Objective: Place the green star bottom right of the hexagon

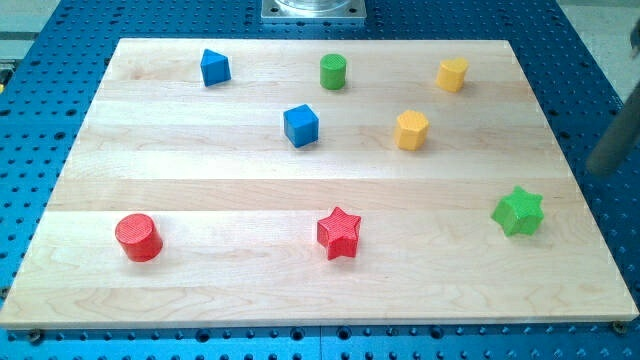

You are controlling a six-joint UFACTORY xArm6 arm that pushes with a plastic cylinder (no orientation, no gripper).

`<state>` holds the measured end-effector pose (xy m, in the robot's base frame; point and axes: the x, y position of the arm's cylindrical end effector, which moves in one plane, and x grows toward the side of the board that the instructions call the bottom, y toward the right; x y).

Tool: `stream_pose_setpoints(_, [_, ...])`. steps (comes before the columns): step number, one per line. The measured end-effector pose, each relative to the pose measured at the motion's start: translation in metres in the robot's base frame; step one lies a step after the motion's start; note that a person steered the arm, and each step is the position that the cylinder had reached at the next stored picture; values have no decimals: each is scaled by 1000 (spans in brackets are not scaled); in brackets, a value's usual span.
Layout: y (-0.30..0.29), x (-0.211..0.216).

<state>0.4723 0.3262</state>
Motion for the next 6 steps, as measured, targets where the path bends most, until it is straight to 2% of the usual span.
stream_pose_setpoints(1, [-55,40])
stream_pose_setpoints(2, [-92,43])
stream_pose_setpoints(4, [-124,76])
stream_pose_setpoints(6, [-147,3])
